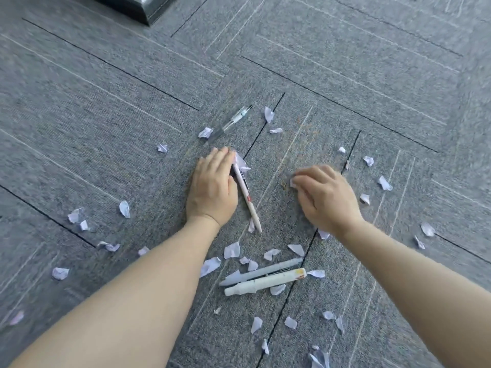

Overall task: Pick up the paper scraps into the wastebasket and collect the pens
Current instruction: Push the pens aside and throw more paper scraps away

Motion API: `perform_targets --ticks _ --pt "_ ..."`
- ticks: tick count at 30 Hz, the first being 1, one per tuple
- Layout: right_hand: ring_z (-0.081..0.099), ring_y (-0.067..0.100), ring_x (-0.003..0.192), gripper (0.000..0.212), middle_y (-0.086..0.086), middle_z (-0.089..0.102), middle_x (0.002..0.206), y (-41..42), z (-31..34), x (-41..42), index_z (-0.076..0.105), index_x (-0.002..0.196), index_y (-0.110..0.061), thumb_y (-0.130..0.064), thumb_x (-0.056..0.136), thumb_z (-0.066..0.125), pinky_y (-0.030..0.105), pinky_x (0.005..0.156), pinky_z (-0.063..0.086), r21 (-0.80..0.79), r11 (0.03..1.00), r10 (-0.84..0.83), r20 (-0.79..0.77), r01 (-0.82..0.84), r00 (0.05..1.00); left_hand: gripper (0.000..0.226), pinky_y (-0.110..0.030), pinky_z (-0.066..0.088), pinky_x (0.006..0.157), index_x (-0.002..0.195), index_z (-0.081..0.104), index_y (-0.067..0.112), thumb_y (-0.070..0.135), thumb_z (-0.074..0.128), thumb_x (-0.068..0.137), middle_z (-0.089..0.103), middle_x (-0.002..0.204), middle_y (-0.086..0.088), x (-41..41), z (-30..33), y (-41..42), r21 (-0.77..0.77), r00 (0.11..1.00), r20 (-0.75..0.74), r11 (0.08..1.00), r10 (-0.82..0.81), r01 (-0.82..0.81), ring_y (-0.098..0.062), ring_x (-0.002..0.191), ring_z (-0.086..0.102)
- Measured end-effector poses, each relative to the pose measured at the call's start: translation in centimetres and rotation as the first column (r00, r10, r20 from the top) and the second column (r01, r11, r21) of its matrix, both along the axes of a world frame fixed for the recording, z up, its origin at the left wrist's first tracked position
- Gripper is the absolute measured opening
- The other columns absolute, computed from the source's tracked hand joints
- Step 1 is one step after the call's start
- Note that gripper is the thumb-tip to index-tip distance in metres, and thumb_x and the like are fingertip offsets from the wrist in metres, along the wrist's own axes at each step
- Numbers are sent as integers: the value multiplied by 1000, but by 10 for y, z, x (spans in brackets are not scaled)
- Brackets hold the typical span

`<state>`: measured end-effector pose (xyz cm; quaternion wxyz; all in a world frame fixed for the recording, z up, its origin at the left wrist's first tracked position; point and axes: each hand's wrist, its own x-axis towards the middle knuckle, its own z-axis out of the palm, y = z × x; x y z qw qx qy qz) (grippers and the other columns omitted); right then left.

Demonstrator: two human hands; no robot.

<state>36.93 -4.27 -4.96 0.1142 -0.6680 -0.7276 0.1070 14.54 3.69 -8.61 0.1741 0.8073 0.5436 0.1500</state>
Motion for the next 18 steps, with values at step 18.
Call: perform_targets --ticks 18 --pt "47 27 130 42 5 55 139 52 10 -26 56 132 -14 -18 92 42 42 103 45 -62 973 218 -54 -221 974 56 -41 11 119 141 38 11 25 25 88 32 152 -5 0 7 4 -12 998 -50 999 -30 29 -22 143 22"
